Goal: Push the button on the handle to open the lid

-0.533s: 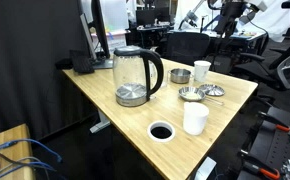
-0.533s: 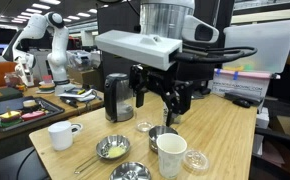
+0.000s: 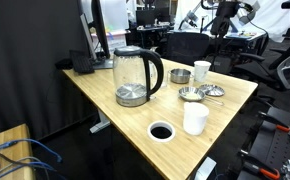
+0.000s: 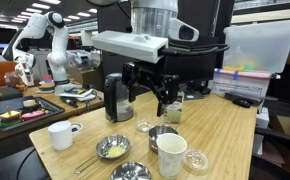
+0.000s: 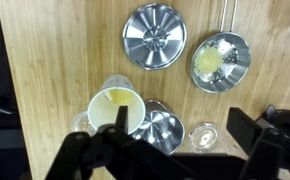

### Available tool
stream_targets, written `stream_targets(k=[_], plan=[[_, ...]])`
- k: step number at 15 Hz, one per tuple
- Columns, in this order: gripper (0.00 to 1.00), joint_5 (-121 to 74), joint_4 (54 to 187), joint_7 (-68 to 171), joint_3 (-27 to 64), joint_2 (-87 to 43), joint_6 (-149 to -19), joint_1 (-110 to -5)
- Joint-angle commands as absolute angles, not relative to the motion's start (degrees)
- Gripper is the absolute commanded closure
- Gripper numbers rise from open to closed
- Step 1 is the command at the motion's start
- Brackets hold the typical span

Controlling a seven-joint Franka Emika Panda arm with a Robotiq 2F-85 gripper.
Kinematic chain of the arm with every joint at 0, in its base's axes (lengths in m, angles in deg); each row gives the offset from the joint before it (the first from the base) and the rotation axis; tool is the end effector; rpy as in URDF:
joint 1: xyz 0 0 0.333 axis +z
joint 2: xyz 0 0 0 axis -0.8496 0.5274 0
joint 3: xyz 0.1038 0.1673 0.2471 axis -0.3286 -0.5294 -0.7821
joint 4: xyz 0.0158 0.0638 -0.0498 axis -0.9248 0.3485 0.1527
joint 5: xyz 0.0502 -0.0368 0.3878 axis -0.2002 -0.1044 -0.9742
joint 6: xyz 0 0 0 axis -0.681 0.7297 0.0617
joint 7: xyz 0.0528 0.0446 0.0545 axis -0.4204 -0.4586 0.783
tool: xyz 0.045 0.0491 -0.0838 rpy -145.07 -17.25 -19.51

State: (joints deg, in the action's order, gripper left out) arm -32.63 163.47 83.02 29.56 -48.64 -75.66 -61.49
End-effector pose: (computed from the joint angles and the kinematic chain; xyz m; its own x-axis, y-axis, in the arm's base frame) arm 0.4530 -0.1507 0.3956 0.9940 0.0864 0.0675 0.0936 -0.9893 -0.1117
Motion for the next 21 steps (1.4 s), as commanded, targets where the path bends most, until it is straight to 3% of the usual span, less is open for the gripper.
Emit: stream_targets(k=[1,8,21], plan=[[0.0,-31.59,163.08,84.54,26.42,-48.59,-77.33,-61.54],[0.0,-32.09,162.04,85.08,20.97,-50.23,-83.48,-57.63],[0.0,-32.73,161.91,85.53,18.77,-49.9,-83.64,-54.76]])
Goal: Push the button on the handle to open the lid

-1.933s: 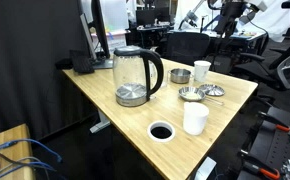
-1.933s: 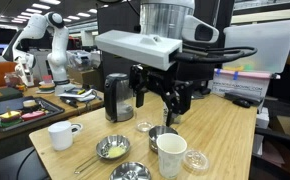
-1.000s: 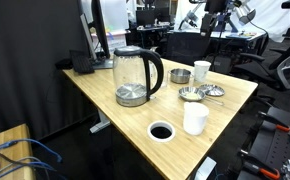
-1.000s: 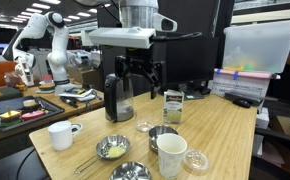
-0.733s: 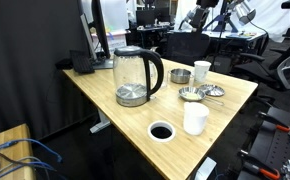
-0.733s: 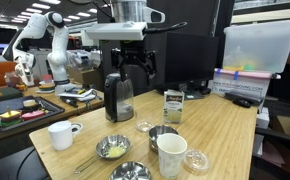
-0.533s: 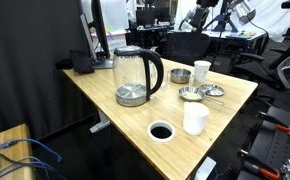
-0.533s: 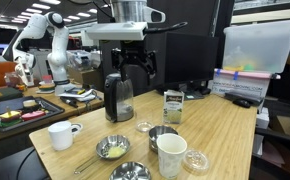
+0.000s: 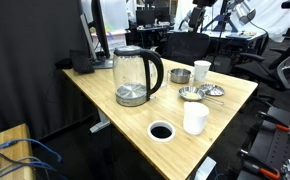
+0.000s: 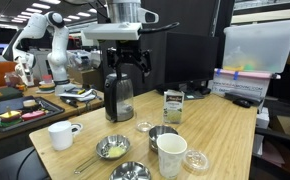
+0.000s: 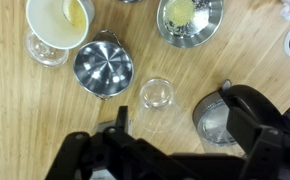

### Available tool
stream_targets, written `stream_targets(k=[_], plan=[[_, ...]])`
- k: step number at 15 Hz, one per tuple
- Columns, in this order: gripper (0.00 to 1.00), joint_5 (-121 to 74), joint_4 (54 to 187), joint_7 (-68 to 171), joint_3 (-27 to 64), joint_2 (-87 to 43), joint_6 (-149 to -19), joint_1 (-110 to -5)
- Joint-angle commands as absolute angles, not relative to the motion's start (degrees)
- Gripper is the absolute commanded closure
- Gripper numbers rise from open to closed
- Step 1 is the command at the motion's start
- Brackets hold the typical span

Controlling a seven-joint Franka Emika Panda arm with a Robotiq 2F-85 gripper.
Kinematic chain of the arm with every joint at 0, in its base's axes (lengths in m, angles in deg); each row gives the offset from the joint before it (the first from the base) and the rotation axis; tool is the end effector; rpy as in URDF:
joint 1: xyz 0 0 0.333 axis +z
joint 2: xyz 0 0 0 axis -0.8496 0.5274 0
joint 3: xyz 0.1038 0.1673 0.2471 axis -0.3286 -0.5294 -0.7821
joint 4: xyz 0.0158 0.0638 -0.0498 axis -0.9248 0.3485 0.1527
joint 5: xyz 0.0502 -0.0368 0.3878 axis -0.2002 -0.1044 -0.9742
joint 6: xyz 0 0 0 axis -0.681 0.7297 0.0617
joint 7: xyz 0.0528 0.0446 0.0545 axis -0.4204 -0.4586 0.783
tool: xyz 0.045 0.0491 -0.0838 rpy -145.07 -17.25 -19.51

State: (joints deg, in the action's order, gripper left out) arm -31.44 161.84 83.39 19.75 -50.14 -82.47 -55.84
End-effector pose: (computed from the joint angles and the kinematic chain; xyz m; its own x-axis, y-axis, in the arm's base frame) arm 0.4924 -0.0274 0.4356 0.9103 0.3575 0.2088 0.3639 -0.9314 0.0080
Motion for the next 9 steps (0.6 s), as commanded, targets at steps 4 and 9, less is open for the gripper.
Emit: stream_targets(k=[4,9], plan=[[0.0,-33.26,161.86,85.77,16.63,-49.11,-84.67,-52.29],[0.27,-35.77,160.62,86.16,15.18,-48.73,-86.13,-50.06]])
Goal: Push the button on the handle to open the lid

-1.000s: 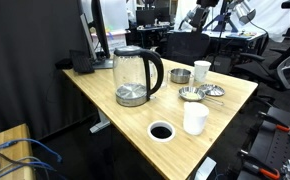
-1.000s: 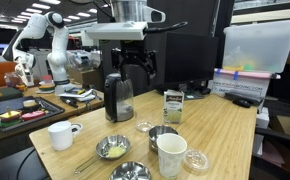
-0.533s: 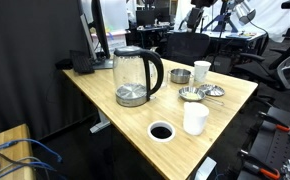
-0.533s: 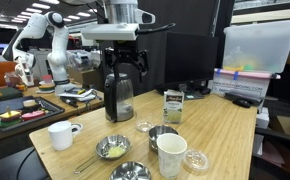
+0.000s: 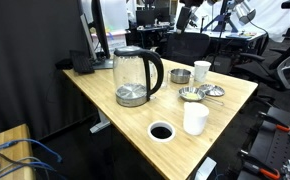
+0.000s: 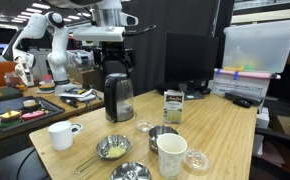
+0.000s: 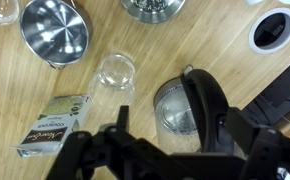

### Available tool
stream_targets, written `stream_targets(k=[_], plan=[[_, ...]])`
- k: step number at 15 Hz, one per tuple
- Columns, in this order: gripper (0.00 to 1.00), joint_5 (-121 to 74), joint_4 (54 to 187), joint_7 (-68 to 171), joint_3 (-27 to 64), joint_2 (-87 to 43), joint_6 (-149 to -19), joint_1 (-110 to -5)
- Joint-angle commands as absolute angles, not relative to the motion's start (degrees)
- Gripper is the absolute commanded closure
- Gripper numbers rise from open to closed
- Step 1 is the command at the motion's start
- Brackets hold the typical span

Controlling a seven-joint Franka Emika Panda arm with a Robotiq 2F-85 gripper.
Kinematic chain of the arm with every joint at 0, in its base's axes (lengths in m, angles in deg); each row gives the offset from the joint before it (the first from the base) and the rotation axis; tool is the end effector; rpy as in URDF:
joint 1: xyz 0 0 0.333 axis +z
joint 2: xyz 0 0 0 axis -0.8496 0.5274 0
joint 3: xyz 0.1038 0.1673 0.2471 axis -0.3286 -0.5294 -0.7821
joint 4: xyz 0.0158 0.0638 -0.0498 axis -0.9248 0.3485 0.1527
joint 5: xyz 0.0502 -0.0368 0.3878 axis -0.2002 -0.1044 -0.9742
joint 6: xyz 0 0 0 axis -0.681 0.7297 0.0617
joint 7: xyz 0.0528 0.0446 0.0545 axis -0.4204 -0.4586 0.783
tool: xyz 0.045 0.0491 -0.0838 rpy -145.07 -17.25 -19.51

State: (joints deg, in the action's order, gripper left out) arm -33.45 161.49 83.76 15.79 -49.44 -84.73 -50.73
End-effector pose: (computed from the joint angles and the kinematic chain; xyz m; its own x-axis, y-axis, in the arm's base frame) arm 0.4965 0.0518 0.4371 0.8438 0.4780 0.2440 0.4905 -0.8714 0.0110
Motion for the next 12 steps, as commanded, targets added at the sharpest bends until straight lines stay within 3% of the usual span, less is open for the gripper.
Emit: stream_targets(k=[1,10,12], plan=[[0.3,-36.04,160.4,86.59,14.91,-48.64,-86.08,-49.68],[0.94,-37.5,158.59,87.57,13.84,-46.03,-85.4,-48.83],[1.0,-37.67,158.04,87.57,13.58,-45.1,-85.29,-48.85]])
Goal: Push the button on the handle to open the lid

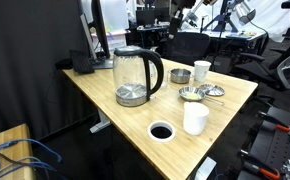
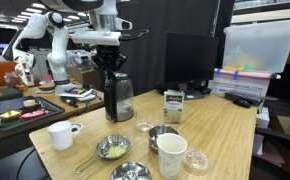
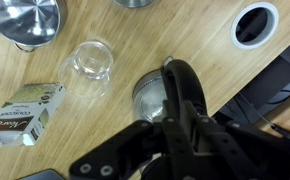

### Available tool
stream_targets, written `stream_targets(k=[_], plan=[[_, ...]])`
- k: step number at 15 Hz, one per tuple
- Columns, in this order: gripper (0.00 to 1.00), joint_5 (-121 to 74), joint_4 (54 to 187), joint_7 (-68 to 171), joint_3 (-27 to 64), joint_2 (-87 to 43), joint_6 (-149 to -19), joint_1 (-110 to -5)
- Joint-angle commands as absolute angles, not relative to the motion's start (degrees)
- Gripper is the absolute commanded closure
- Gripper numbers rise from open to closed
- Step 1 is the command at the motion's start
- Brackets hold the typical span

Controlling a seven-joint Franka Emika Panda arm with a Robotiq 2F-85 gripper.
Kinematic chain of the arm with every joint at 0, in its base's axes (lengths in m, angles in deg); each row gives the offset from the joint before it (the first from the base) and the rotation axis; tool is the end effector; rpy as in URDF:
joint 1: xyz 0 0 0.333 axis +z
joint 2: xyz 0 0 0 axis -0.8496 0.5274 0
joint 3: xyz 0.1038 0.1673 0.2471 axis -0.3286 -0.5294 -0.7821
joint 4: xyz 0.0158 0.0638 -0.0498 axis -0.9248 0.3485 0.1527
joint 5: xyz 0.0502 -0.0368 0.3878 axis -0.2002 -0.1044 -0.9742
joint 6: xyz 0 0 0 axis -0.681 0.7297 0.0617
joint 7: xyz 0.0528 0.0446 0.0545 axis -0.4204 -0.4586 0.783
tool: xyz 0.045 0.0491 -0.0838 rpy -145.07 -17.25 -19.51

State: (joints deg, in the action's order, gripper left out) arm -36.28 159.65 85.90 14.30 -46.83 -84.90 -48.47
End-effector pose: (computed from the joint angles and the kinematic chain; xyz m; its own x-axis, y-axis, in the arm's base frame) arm 0.5038 0.0870 0.4298 0.8089 0.5326 0.2489 0.5535 -0.8327 -0.0171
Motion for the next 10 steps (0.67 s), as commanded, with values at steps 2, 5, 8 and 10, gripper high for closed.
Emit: stream_targets(k=[2,5,8,10], plan=[[1.0,-37.63,157.34,87.46,13.17,-44.44,-85.22,-48.86],[1.0,-37.43,157.09,87.48,12.55,-44.25,-85.5,-49.01],[1.0,-37.55,157.54,87.62,12.37,-44.5,-85.2,-49.02],[1.0,-38.84,157.77,88.71,12.37,-44.74,-84.41,-48.73]])
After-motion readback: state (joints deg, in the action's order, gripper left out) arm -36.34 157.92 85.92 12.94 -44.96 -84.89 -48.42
